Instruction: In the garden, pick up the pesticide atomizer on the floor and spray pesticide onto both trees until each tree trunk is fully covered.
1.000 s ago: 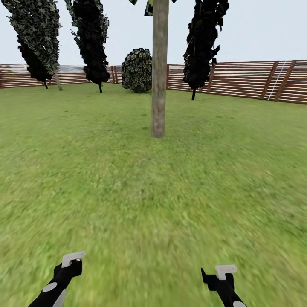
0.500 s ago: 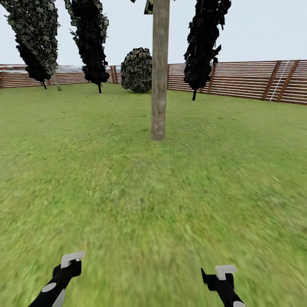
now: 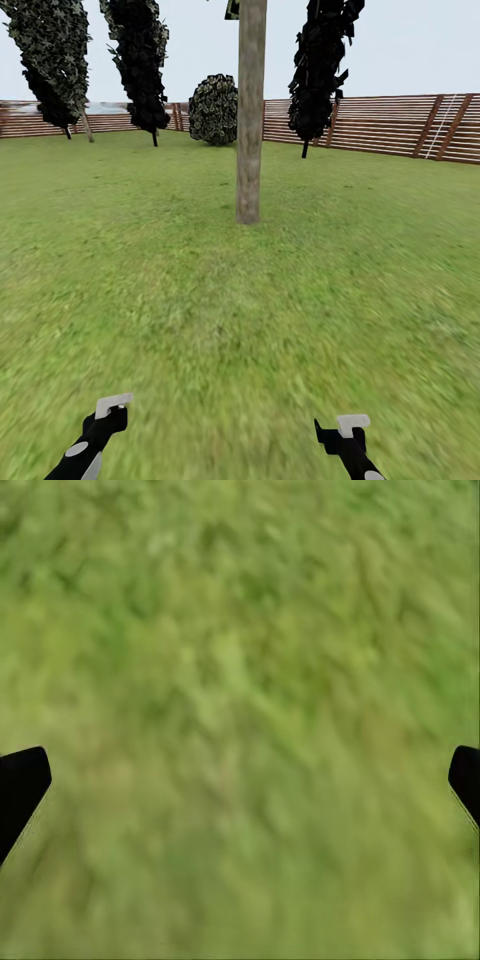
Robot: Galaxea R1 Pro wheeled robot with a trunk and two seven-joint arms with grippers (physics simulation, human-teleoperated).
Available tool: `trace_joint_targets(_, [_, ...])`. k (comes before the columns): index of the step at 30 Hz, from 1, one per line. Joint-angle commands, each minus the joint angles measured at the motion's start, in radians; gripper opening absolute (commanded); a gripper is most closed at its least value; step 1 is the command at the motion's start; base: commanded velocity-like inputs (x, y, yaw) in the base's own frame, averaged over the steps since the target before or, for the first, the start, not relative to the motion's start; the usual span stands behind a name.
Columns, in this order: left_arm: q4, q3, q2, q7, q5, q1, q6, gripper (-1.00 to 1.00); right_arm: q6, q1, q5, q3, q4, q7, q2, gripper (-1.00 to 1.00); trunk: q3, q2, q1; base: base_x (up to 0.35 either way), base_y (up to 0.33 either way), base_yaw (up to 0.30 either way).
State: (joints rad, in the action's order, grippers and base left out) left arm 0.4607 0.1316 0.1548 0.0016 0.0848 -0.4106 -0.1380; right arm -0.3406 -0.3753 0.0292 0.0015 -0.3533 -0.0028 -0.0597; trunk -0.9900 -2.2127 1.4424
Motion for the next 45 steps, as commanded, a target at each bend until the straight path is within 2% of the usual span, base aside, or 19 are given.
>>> trace_joint_targets(1, [-0.001,-0.001,0.0,0.0,0.009,-0.001,-0.003,-1.0,-0.003,-0.001,0.003,0.0,0.001,0.0,0.0,1.0,-0.001,0.0,0.0,0.337,0.0,0.0])
trace_joint_targets(45, [-0.001,-0.001,0.0,0.0,0.009,-0.001,-0.004,-1.0,-0.003,-0.001,0.003,-0.001,0.0,0.0,0.0,1.0,-0.001,0.0,0.0,0.337,0.0,0.0])
